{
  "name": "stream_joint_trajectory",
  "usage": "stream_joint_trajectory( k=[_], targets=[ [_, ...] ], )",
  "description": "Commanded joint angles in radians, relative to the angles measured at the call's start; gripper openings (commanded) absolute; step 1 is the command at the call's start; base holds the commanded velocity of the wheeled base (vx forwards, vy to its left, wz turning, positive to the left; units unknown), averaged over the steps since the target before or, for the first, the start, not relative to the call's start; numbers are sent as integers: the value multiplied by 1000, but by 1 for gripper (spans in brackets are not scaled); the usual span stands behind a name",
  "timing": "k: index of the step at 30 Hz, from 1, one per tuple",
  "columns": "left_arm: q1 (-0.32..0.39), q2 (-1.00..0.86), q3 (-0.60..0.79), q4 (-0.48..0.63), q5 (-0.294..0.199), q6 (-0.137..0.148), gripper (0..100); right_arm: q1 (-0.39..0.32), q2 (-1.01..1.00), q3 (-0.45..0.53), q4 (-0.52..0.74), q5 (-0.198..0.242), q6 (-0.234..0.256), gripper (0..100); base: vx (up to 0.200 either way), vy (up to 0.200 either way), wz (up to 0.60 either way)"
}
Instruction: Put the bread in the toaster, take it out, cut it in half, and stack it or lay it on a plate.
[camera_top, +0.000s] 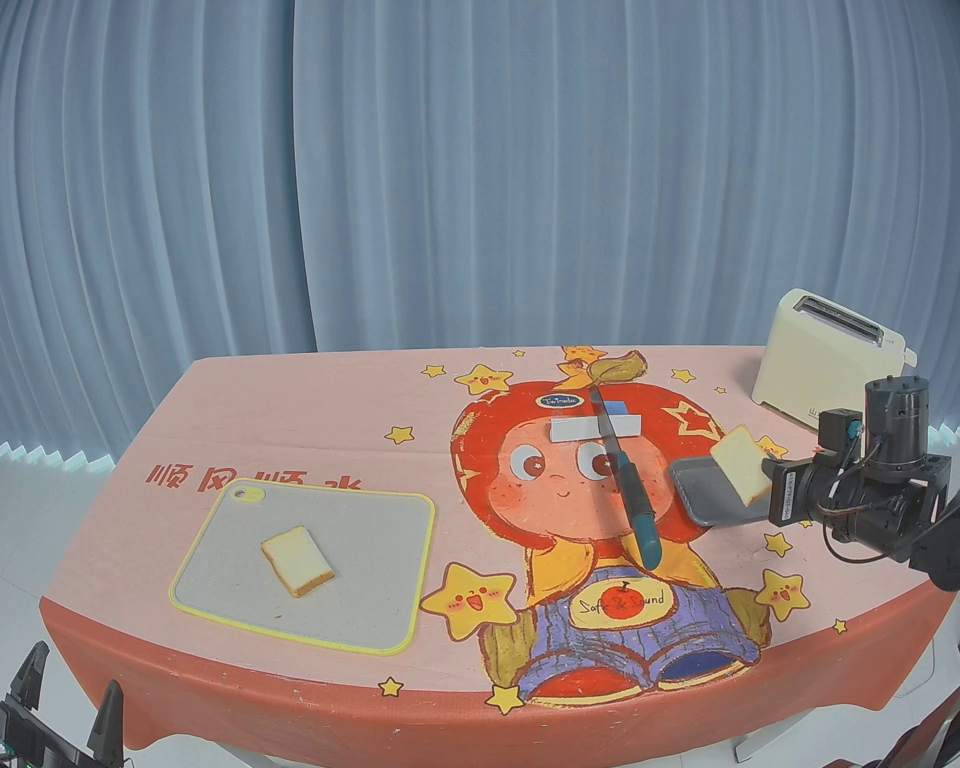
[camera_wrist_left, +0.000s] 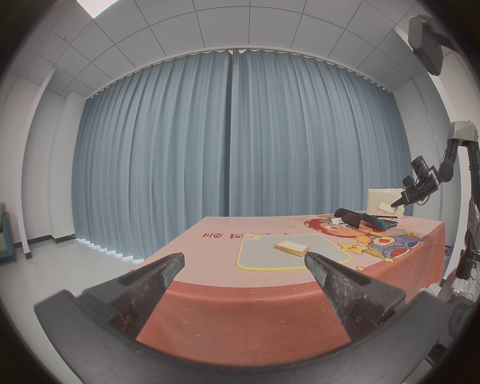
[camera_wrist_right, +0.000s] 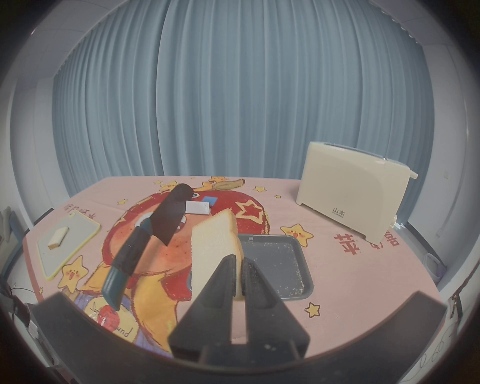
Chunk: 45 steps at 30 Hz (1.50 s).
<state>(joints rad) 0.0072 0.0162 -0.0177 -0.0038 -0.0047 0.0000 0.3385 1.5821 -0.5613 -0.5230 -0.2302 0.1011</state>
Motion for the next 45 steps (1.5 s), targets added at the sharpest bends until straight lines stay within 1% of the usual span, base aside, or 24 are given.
stream_joint_trajectory(
  k=[1,12,45],
  targets=[
    [0,-16,18,-1,0,0,100,-13,48,-5,0,-1,0,0,0,0,0],
    [0,-16,18,-1,0,0,100,-35,101,-20,-2,-3,2,0,0,0,0],
    [0,-16,18,-1,-1,0,100,-36,142,-32,-2,-12,3,0,0,0,0]
  ],
)
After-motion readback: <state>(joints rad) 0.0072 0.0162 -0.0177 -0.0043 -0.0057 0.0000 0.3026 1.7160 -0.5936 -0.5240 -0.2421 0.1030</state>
